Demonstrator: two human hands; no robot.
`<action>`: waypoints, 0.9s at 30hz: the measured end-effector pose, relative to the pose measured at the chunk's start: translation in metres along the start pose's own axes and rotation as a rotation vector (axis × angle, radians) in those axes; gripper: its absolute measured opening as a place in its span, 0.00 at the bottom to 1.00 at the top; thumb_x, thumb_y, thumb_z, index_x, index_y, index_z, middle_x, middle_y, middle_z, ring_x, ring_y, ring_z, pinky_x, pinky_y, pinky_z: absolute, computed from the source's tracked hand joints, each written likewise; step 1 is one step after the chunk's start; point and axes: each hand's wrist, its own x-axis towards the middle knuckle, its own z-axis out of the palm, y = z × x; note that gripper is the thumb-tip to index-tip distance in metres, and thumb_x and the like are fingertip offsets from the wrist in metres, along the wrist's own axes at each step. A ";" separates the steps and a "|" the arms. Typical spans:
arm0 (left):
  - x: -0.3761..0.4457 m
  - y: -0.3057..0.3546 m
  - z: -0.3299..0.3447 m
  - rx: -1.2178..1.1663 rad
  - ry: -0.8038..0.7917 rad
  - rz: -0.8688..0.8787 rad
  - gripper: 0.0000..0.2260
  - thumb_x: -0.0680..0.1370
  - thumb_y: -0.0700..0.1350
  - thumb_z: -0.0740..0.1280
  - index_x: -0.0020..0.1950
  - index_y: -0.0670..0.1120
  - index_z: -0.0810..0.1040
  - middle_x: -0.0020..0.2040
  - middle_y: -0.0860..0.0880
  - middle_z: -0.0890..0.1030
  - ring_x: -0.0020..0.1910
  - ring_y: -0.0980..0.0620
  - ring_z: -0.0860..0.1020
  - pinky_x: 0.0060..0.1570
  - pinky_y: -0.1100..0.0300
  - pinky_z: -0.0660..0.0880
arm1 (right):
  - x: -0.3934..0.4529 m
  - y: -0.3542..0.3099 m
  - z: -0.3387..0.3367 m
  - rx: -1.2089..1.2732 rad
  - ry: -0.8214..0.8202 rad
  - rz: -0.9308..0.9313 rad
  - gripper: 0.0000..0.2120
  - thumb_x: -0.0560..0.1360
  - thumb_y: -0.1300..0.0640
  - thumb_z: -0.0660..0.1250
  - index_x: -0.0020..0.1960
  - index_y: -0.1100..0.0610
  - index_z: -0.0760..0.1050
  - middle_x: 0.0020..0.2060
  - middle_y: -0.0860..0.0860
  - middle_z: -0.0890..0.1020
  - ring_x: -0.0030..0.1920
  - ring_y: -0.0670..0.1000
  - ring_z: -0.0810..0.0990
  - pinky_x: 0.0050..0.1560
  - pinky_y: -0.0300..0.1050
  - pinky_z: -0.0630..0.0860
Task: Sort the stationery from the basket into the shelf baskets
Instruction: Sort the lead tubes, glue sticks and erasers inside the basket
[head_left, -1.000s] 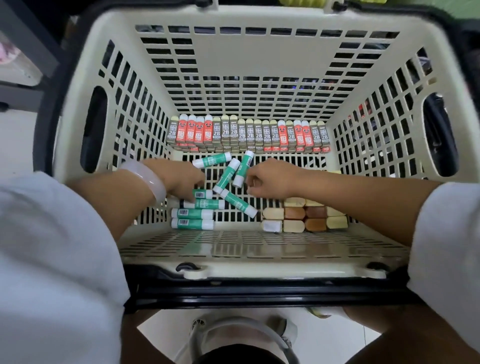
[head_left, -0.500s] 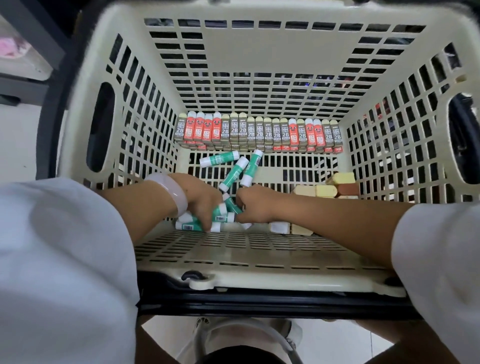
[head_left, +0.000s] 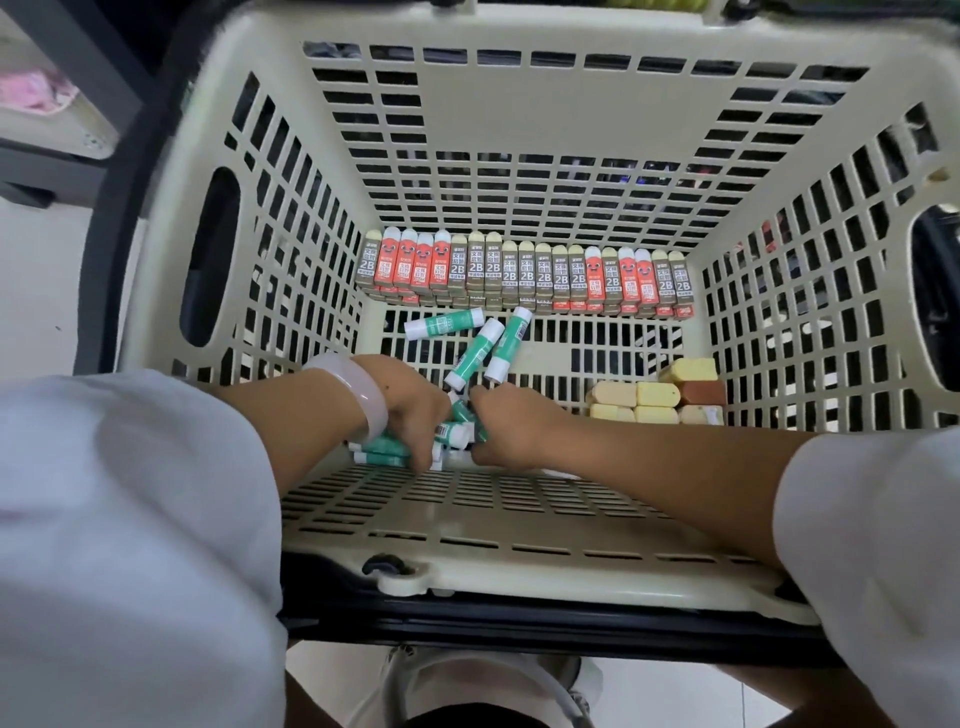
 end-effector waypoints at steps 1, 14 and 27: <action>0.000 -0.001 0.000 -0.002 0.007 -0.011 0.14 0.72 0.42 0.69 0.55 0.40 0.72 0.46 0.46 0.72 0.44 0.49 0.71 0.49 0.56 0.72 | 0.001 0.001 -0.004 0.039 -0.017 0.026 0.14 0.72 0.54 0.67 0.52 0.58 0.67 0.44 0.53 0.74 0.41 0.53 0.72 0.36 0.43 0.67; -0.019 -0.042 -0.022 -0.795 0.162 -0.197 0.15 0.74 0.41 0.68 0.58 0.37 0.70 0.50 0.38 0.80 0.48 0.40 0.79 0.54 0.44 0.76 | 0.004 -0.004 -0.019 0.988 -0.256 0.274 0.23 0.78 0.62 0.61 0.69 0.70 0.59 0.59 0.67 0.76 0.44 0.52 0.82 0.47 0.38 0.77; -0.028 -0.030 -0.026 0.039 0.471 -0.363 0.11 0.75 0.50 0.67 0.46 0.43 0.72 0.35 0.50 0.72 0.35 0.52 0.73 0.38 0.61 0.72 | 0.003 -0.012 -0.024 0.623 -0.051 0.182 0.12 0.78 0.62 0.58 0.58 0.67 0.73 0.50 0.63 0.80 0.45 0.55 0.80 0.43 0.43 0.79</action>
